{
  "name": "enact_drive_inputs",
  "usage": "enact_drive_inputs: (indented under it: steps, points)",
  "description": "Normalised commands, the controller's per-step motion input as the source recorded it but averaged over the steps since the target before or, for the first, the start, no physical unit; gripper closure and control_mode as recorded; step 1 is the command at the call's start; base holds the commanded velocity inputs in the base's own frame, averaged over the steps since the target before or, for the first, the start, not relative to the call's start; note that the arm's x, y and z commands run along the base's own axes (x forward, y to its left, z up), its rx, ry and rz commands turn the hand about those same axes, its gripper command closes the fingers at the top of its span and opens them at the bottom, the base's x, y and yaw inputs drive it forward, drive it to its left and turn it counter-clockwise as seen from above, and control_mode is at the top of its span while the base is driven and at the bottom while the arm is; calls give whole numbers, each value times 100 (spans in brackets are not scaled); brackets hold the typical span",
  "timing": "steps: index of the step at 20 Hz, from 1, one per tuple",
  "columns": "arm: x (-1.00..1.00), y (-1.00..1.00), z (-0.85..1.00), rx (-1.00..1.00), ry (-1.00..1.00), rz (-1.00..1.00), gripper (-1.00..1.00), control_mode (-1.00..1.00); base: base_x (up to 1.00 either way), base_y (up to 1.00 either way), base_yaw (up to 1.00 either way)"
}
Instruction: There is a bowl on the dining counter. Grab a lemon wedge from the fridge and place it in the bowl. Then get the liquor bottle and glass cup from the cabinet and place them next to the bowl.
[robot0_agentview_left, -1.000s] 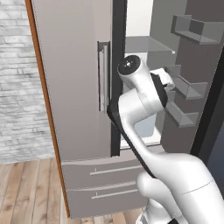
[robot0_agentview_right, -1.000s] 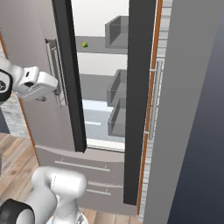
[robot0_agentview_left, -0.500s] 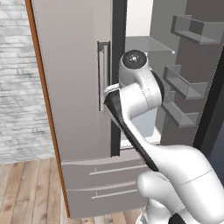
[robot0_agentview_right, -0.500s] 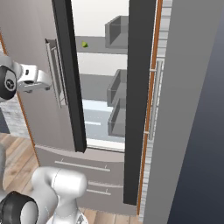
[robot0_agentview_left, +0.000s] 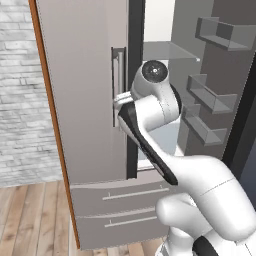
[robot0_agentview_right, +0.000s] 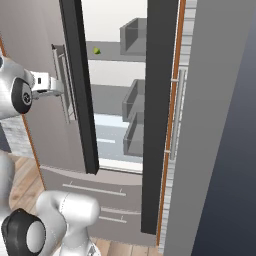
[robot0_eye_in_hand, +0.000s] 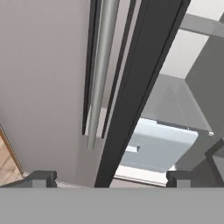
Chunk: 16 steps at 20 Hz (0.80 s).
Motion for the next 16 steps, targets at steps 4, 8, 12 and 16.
enact_drive_inputs:
  steps: [4, 8, 12, 16]
  points:
    - [52, 14, 0, 3, 0, 3, -100, -100, 0, 0, 0]
    - [53, 8, 0, 3, 0, 0, -100, -100, 0, 0, 0]
    - [50, 4, 0, 1, 0, 0, -100, -100, 0, 0, 0]
    - [53, 8, -1, 2, 0, 0, -100, -100, 0, 0, 0]
